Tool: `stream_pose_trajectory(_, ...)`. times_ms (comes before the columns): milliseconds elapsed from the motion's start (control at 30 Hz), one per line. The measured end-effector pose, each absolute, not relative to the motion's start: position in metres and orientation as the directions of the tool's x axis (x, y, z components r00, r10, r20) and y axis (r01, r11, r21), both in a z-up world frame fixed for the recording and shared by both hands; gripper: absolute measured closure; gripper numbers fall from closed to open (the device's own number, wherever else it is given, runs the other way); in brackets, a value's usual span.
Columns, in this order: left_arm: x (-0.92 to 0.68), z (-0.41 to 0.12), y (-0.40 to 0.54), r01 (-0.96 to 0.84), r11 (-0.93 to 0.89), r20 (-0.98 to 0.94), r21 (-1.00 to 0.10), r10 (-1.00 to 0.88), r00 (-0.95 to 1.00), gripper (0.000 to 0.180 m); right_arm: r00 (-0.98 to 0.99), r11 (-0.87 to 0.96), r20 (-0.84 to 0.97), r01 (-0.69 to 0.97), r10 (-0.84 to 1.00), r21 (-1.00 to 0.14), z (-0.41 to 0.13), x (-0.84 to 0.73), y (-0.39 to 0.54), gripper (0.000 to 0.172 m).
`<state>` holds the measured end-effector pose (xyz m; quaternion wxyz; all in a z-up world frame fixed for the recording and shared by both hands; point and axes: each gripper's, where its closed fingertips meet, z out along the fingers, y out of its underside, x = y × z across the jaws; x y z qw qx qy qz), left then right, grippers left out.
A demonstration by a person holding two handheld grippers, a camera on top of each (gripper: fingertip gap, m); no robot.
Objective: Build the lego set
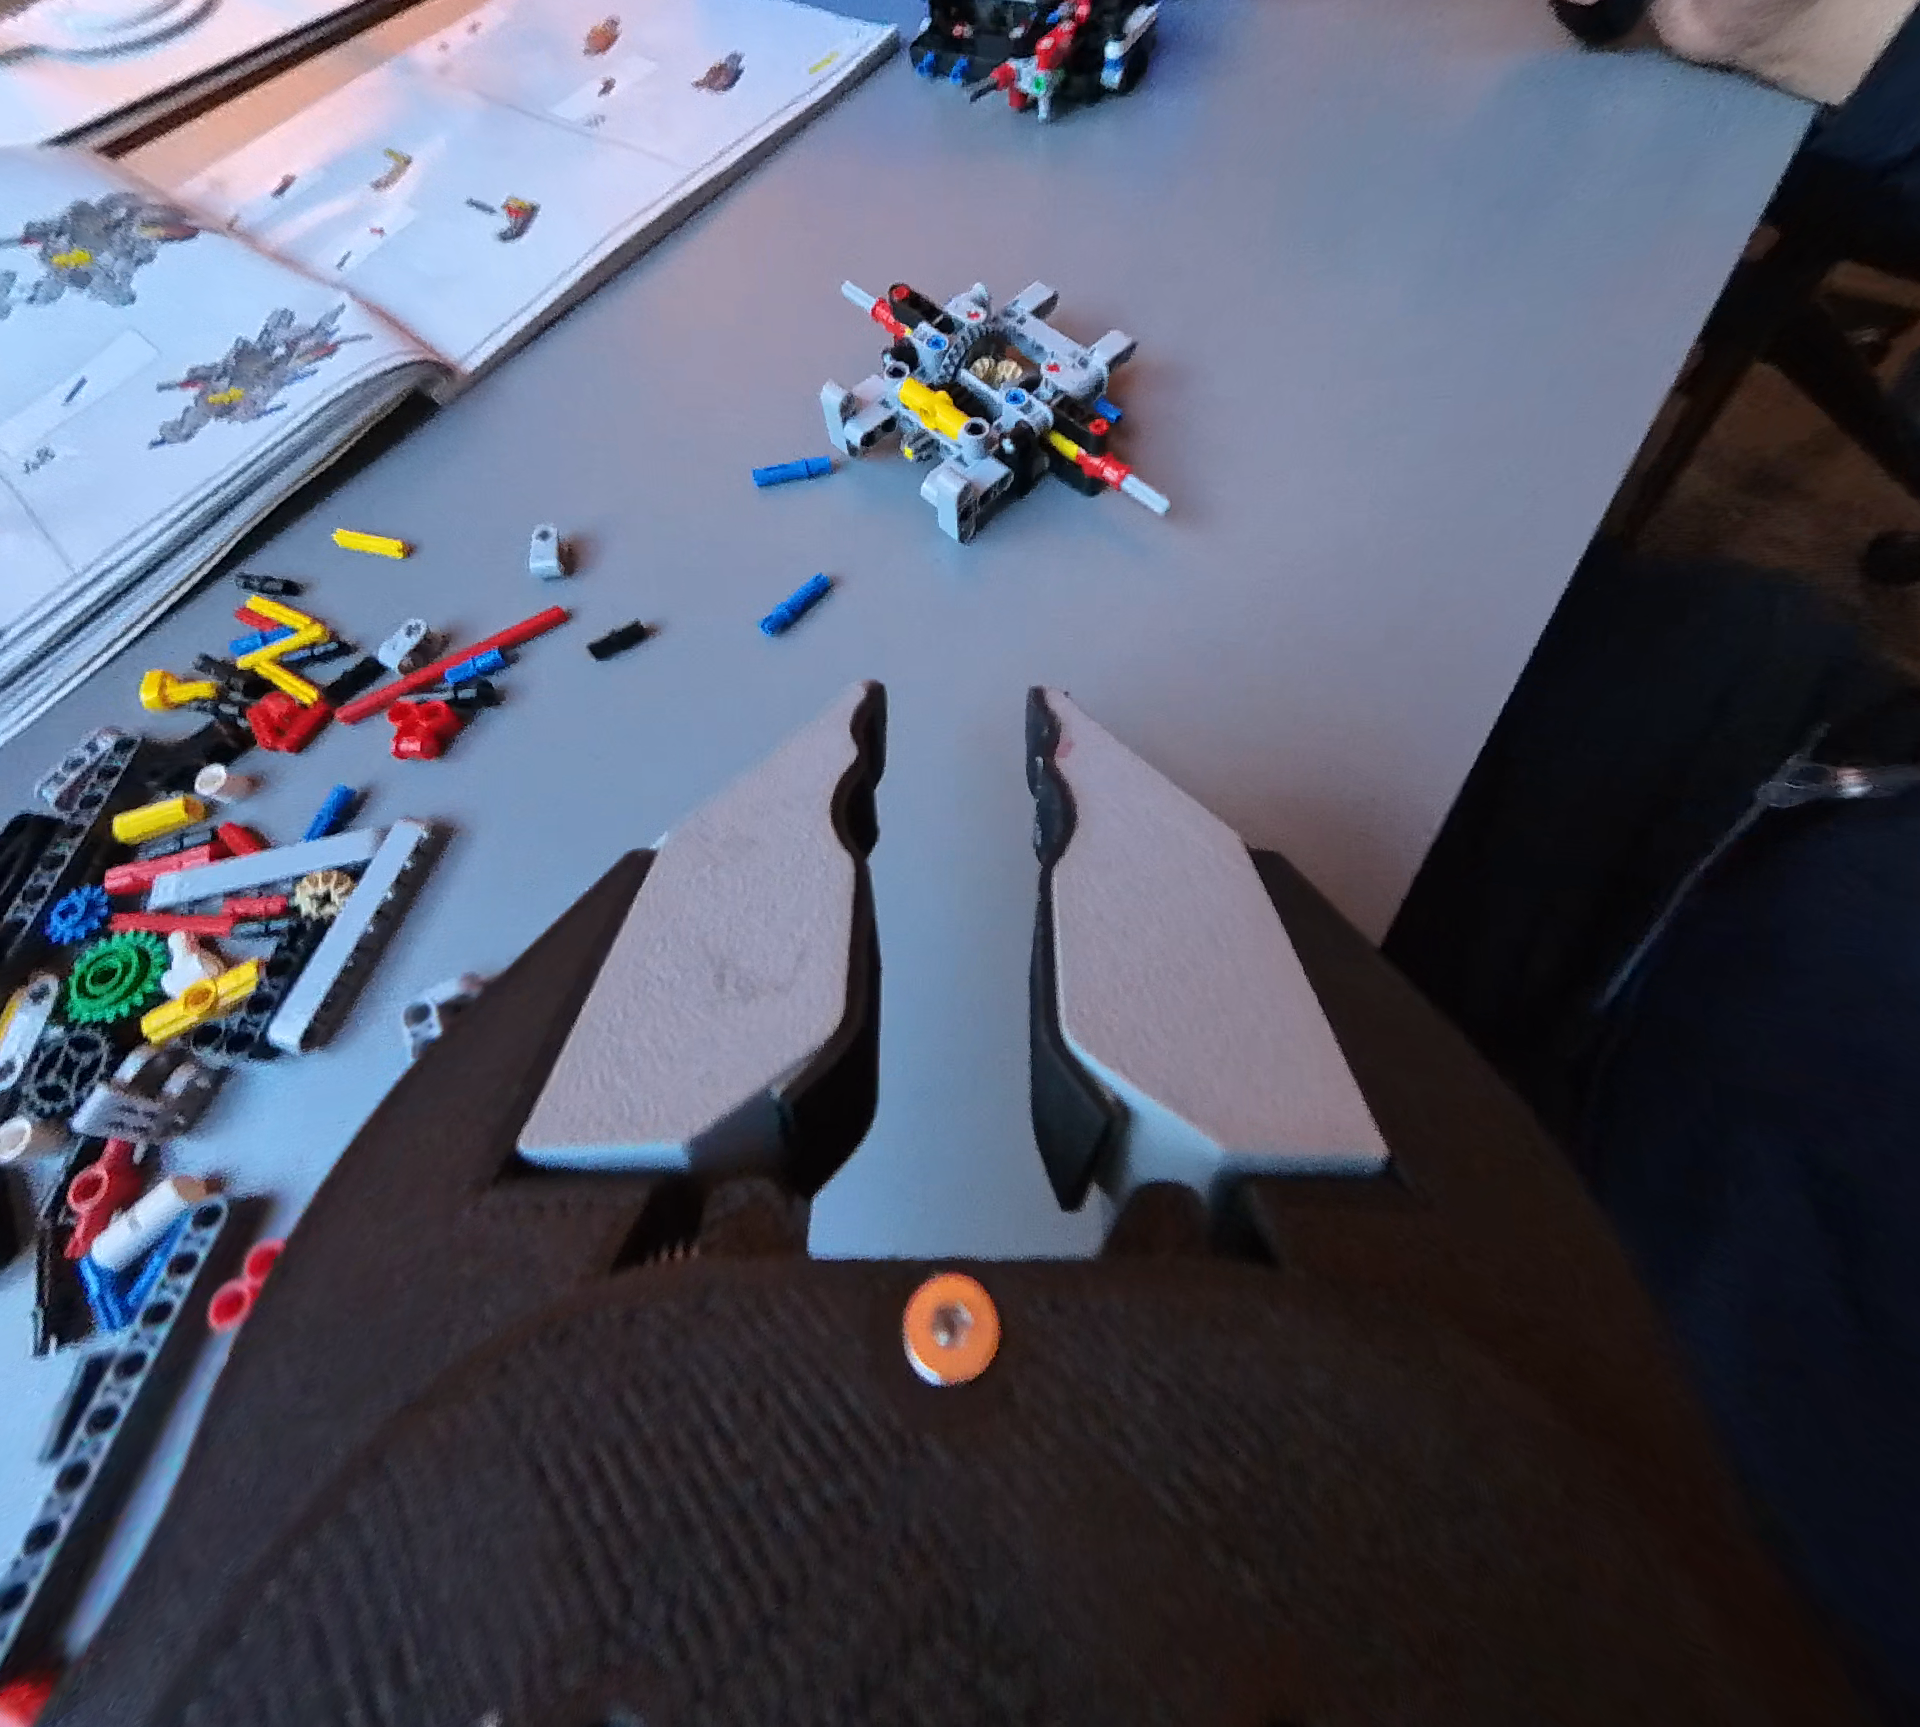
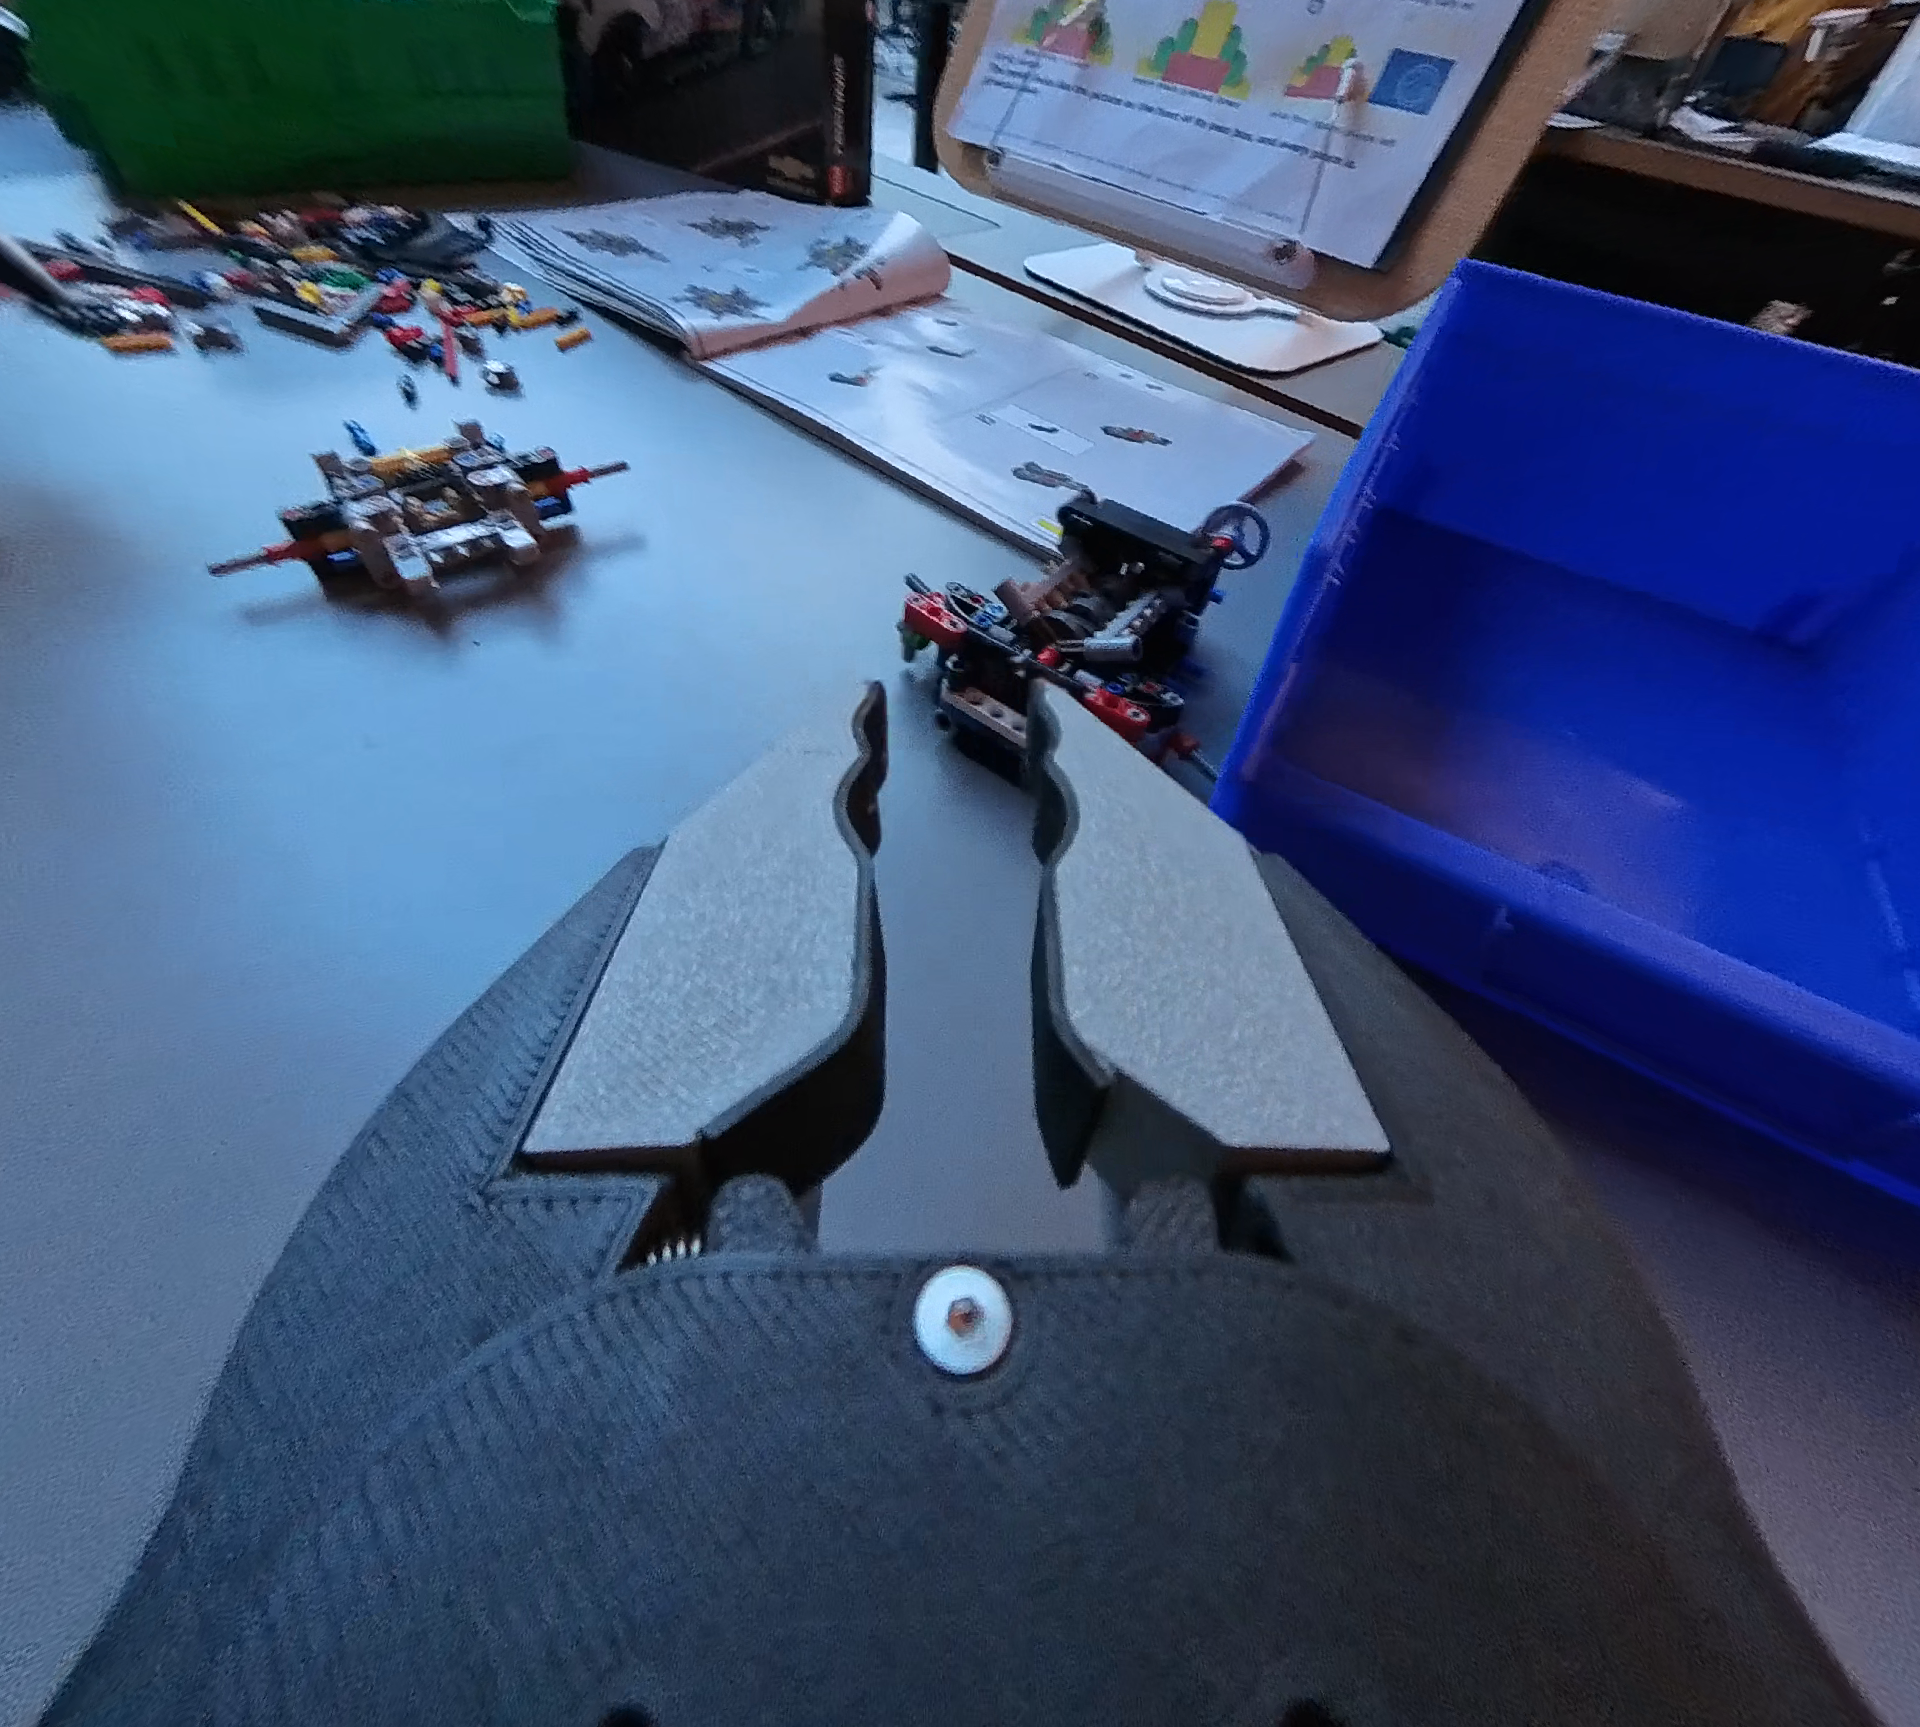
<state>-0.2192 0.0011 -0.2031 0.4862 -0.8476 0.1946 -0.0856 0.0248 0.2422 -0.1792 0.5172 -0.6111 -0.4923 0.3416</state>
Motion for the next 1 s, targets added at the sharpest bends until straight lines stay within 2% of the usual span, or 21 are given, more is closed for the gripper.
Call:
stream_pose_trajectory(100, -0.218, -0.197, 0.008, -0.276, -0.4, -0.048, -0.874, -0.494, 0.868, 0.156, 0.352, 0.041, 0.158, 0.317, 0.923, -0.948, -0.187, 0.026, 0.253, 0.147)
stream_pose_trajectory(267, -0.215, -0.174, 0.042, -0.38, -0.263, -0.175, -0.887, -0.569, 0.803, 0.156, 0.472, 0.028, 0.234, 0.402, 0.85, -0.915, -0.197, 0.035, 0.272, 0.146)
stream_pose_trajectory(367, -0.208, -0.161, 0.05, -0.293, -0.202, -0.12, -0.934, -0.598, 0.792, 0.157, 0.533, 0.023, 0.301, 0.465, 0.791, -0.885, -0.203, 0.044, 0.284, 0.146)
stream_pose_trajectory(433, -0.199, -0.164, 0.049, -0.25, -0.197, -0.072, -0.948, -0.632, 0.772, 0.156, 0.547, 0.027, 0.338, 0.498, 0.766, -0.867, -0.206, 0.048, 0.288, 0.146)
stream_pose_trajectory(633, -0.182, -0.177, 0.049, -0.327, -0.173, -0.128, -0.929, -0.68, 0.722, 0.157, 0.598, -0.013, 0.414, 0.58, 0.686, -0.815, -0.216, 0.064, 0.304, 0.146)
stream_pose_trajectory(800, -0.188, -0.174, 0.045, -0.319, -0.231, -0.081, -0.919, -0.681, 0.728, 0.155, 0.593, -0.065, 0.493, 0.678, 0.637, -0.733, -0.232, 0.071, 0.315, 0.147)
stream_pose_trajectory(1000, -0.194, -0.186, 0.049, -0.298, -0.334, -0.026, -0.895, -0.626, 0.78, 0.148, 0.654, -0.233, 0.577, 0.736, 0.489, -0.636, -0.246, 0.102, 0.335, 0.146)
